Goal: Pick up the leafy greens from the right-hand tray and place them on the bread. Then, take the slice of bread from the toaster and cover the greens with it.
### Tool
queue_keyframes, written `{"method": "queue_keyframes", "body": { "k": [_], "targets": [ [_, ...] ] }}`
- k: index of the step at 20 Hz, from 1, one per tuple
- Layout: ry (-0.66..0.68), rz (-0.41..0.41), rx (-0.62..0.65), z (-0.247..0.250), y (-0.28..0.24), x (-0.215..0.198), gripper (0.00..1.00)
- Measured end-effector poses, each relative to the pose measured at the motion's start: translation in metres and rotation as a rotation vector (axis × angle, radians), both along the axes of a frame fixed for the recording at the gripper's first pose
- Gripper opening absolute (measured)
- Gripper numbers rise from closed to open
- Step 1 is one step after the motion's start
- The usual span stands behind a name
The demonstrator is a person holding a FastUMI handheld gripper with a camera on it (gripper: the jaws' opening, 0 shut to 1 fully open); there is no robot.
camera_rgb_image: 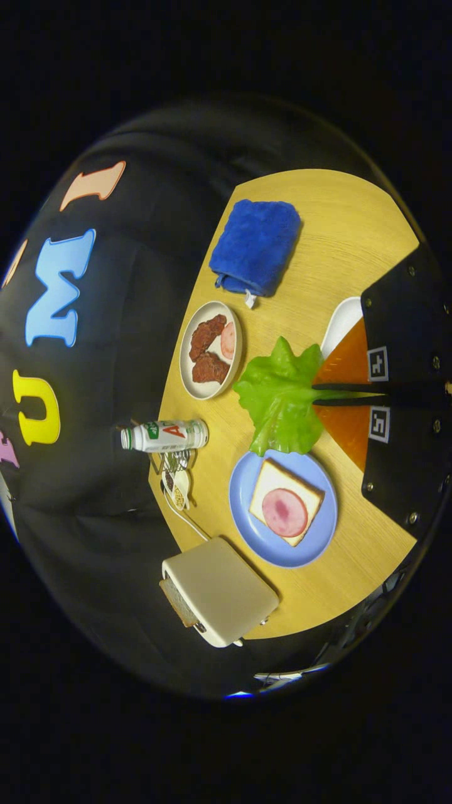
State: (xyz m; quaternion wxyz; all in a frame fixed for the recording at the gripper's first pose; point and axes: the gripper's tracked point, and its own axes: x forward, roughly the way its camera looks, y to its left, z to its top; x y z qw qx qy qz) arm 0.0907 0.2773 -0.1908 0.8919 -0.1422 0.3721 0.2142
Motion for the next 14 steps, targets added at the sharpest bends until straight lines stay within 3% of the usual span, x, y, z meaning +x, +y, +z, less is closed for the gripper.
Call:
{"method": "queue_keyframes", "body": {
  "k": [10, 14],
  "targets": [
    [0.034, 0.176, -0.027, -0.024, 0.110, -0.013, 0.00],
    [0.048, 0.209, -0.050, -0.036, 0.135, -0.016, 0.00]
  ]
}}
